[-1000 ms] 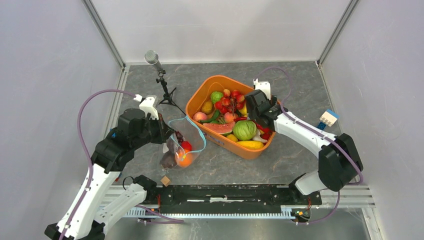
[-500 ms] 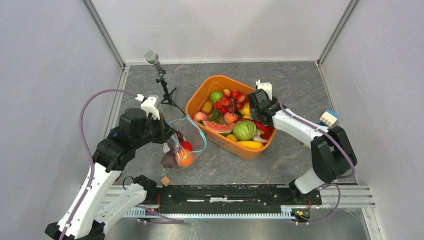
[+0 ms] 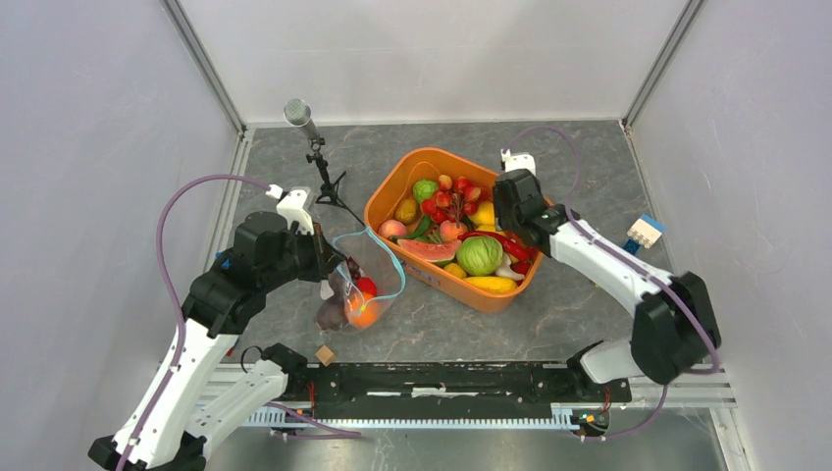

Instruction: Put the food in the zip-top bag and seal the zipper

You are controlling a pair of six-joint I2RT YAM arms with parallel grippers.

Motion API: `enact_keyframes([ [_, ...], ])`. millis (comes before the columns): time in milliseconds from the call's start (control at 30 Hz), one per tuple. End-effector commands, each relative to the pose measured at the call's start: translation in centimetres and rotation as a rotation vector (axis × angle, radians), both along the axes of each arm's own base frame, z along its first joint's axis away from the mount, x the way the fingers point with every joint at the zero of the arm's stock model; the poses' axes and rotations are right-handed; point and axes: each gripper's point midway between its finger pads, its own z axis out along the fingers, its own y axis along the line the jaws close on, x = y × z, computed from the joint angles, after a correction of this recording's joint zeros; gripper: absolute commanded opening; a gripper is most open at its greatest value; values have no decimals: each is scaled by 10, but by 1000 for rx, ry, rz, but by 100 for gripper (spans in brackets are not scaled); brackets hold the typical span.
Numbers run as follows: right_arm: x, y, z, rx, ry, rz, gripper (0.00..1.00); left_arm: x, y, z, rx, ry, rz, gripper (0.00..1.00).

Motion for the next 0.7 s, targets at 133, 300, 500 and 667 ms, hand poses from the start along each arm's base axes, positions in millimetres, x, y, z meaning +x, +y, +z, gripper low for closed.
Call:
enact_keyframes([
  [133,-8,26,82,179,-197,182,24,7,-6,10,-21,-51,-29,2],
  [300,-25,60,115,391,-285,330,25,7,-9,9,-30,-46,-36,2],
  [500,-64,114,167,666,-389,600,26,6,-15,8,-54,-36,-56,2],
  [667,-98,164,196,765,-420,782,26,4,-21,8,-80,-26,-82,2],
])
